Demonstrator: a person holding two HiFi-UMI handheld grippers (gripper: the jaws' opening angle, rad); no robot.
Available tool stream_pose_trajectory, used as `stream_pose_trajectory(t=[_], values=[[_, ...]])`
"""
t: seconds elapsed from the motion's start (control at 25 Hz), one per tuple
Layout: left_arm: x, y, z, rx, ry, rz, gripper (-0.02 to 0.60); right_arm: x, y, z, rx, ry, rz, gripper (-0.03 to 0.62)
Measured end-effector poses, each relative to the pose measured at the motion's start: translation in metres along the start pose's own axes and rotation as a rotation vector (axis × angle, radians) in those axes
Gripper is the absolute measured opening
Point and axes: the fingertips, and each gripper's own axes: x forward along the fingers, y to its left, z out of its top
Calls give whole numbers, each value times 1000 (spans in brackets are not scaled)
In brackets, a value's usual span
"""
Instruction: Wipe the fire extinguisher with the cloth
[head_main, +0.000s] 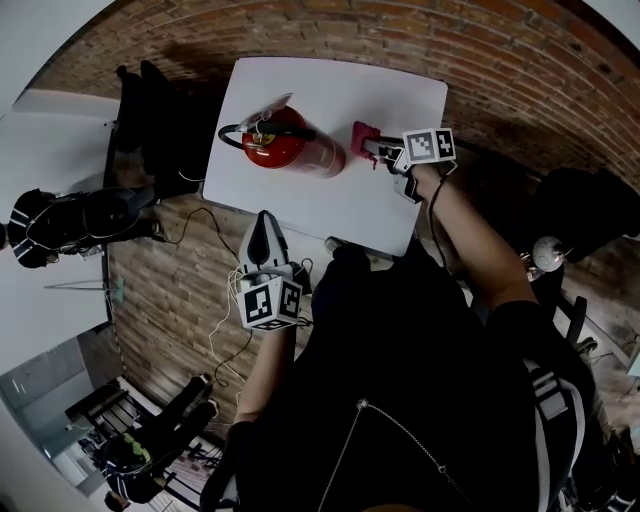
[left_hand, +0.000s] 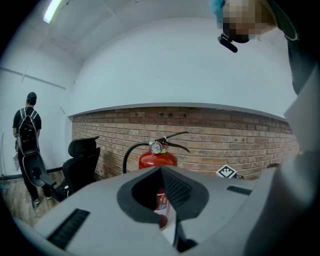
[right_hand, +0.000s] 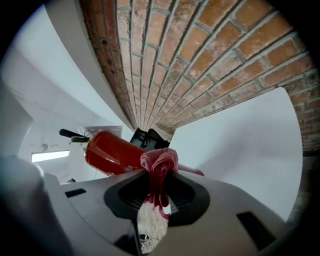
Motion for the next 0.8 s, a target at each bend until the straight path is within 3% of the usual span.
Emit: stream_pose_trajectory(t=[0.4,0.8], values=[[7,23,0,17,30,-20,9,39,-80,-63,98,59,-176,101],[18,35,8,17,27,-36,9,73,-110,-96,213,91,-214,101]])
